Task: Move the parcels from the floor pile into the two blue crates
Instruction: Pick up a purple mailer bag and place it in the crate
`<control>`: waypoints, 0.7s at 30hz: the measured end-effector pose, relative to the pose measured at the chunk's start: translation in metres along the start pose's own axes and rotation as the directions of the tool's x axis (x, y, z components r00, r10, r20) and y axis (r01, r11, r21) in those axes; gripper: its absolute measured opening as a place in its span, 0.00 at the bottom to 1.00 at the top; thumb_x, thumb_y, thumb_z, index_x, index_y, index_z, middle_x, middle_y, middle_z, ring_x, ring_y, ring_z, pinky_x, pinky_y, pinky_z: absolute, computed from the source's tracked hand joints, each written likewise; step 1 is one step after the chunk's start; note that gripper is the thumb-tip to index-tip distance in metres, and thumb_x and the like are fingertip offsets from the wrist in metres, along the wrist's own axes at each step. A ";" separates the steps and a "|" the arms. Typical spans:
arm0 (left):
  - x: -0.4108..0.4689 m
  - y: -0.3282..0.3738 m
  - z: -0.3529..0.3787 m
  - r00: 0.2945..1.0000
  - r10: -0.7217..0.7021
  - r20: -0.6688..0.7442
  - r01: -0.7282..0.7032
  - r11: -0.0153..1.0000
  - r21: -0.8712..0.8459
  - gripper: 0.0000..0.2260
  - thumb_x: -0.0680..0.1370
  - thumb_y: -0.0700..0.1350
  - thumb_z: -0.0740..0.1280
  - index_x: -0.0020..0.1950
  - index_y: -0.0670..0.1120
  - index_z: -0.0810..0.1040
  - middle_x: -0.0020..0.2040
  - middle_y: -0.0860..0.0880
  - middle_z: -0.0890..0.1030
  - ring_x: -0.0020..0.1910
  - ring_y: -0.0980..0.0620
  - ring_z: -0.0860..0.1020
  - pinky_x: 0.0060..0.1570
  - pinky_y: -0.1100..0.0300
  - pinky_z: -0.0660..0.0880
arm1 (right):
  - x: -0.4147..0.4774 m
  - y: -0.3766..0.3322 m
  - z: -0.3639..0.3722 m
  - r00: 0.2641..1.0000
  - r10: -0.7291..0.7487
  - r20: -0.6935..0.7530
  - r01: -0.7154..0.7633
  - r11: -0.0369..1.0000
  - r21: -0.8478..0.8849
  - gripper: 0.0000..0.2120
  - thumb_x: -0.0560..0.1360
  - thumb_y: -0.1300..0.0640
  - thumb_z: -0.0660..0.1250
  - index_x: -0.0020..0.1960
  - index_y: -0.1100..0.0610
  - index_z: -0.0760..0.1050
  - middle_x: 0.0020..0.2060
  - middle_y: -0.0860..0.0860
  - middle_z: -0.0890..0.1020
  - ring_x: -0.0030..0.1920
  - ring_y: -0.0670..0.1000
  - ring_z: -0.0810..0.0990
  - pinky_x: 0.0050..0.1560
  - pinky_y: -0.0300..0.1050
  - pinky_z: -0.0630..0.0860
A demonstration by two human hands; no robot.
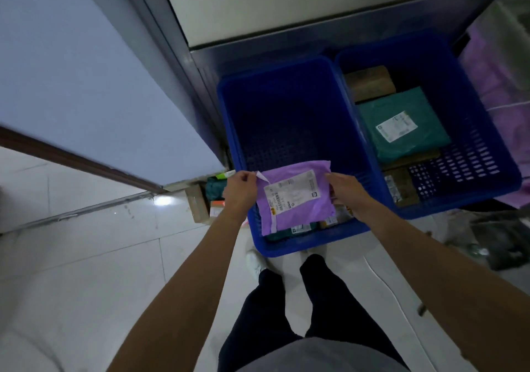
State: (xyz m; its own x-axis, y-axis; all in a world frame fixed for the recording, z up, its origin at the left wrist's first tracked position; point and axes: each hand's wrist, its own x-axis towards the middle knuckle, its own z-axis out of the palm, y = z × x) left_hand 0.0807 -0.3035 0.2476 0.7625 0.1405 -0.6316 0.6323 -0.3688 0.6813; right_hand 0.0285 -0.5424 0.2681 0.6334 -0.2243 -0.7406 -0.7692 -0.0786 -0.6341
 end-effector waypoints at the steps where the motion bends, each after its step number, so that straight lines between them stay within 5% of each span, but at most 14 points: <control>1: 0.007 -0.004 0.005 1.000 0.011 -0.024 -0.009 0.997 0.073 0.11 0.80 0.52 0.62 0.47 0.48 0.81 0.45 0.46 0.83 0.47 0.43 0.82 0.50 0.42 0.81 | 0.009 0.003 0.002 0.999 0.035 0.007 -0.035 0.999 -0.013 0.15 0.83 0.54 0.60 0.54 0.64 0.80 0.46 0.62 0.82 0.46 0.56 0.80 0.52 0.56 0.79; 4: 0.021 -0.012 0.021 0.995 0.055 -0.088 -0.032 0.969 0.244 0.10 0.82 0.49 0.60 0.52 0.48 0.80 0.48 0.46 0.83 0.49 0.43 0.81 0.49 0.48 0.80 | 0.046 0.020 0.012 0.994 0.102 0.041 -0.100 0.994 -0.048 0.13 0.82 0.54 0.60 0.42 0.57 0.77 0.36 0.52 0.81 0.45 0.56 0.78 0.50 0.52 0.76; 8: 0.048 -0.043 0.053 0.994 0.090 -0.062 -0.059 0.920 0.388 0.13 0.83 0.43 0.56 0.62 0.48 0.78 0.56 0.44 0.82 0.53 0.41 0.80 0.51 0.49 0.77 | 0.087 0.051 0.026 0.984 0.155 0.086 -0.128 0.958 -0.258 0.15 0.84 0.52 0.56 0.43 0.56 0.75 0.45 0.55 0.80 0.45 0.54 0.77 0.52 0.52 0.77; 12: 0.064 -0.075 0.091 0.999 0.038 0.035 -0.050 0.872 0.487 0.23 0.80 0.36 0.58 0.75 0.48 0.66 0.70 0.41 0.69 0.57 0.37 0.78 0.55 0.47 0.76 | 0.124 0.085 0.039 0.969 0.223 0.108 -0.162 0.900 -0.404 0.18 0.84 0.51 0.56 0.55 0.65 0.76 0.54 0.62 0.81 0.53 0.59 0.81 0.60 0.60 0.77; 15: 0.072 -0.098 0.115 0.988 -0.096 0.124 0.025 0.877 0.480 0.30 0.78 0.34 0.59 0.79 0.52 0.60 0.76 0.40 0.57 0.57 0.35 0.77 0.56 0.47 0.77 | 0.137 0.100 0.044 0.953 0.289 0.087 -0.222 0.868 -0.445 0.17 0.83 0.48 0.59 0.60 0.62 0.71 0.50 0.58 0.79 0.51 0.56 0.79 0.57 0.54 0.78; 18: 0.087 -0.121 0.126 0.976 -0.164 0.143 0.088 0.898 0.431 0.31 0.78 0.34 0.59 0.79 0.53 0.59 0.79 0.40 0.51 0.65 0.34 0.72 0.62 0.45 0.75 | 0.153 0.116 0.048 0.946 0.311 0.093 -0.230 0.845 -0.483 0.26 0.82 0.45 0.60 0.71 0.64 0.68 0.60 0.58 0.79 0.56 0.56 0.79 0.60 0.53 0.77; 21: 0.095 -0.135 0.130 0.971 -0.214 0.109 0.159 0.912 0.378 0.30 0.79 0.36 0.60 0.79 0.52 0.58 0.78 0.40 0.51 0.73 0.35 0.63 0.71 0.44 0.67 | 0.158 0.124 0.052 0.940 0.324 0.104 -0.226 0.823 -0.521 0.24 0.84 0.49 0.59 0.74 0.63 0.66 0.67 0.59 0.74 0.63 0.58 0.75 0.59 0.47 0.72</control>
State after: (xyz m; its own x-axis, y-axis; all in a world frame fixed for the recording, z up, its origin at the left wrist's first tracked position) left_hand 0.0500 -0.3594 0.0474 0.5897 0.1155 -0.7993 0.6461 -0.6614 0.3811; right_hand 0.0377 -0.5372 0.0609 0.3550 -0.1353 -0.9250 -0.8199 -0.5204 -0.2386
